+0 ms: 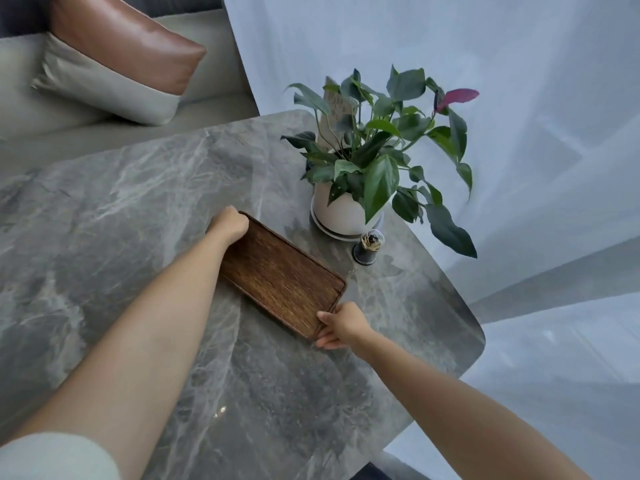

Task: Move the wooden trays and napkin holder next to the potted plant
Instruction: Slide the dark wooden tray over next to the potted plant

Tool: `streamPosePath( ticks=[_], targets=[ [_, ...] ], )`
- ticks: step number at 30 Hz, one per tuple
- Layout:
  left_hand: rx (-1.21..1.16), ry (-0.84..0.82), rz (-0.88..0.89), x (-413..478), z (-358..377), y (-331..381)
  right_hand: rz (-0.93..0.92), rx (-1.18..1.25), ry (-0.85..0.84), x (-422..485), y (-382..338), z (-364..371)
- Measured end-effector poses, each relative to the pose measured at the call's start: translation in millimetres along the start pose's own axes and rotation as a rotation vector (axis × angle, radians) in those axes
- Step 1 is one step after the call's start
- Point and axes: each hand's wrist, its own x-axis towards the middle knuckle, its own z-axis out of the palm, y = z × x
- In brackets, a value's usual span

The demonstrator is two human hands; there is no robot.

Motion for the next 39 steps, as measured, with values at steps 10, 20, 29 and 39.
streamPosePath(
  ticks=[10, 20, 29, 39],
  targets=[
    [-0.015, -0.044, 0.092, 33.7, 29.1, 40.7, 0.125, 0.140, -0.051, 25.5, -5.8, -10.2],
    [0.037, -0.005, 0.134, 59.0, 45.1, 65.7, 0.178, 0.201, -0.072, 39.0, -17.6, -14.0],
    [0.093, 0.012, 0.162, 65.6, 55.3, 79.0, 0.195, 0.225, -0.086, 42.1, -20.7, -17.8],
    [0.034, -0.084, 0.265, 55.2, 50.7, 67.5, 0.173, 0.114, -0.032, 42.6, -23.9, -20.7]
  ],
)
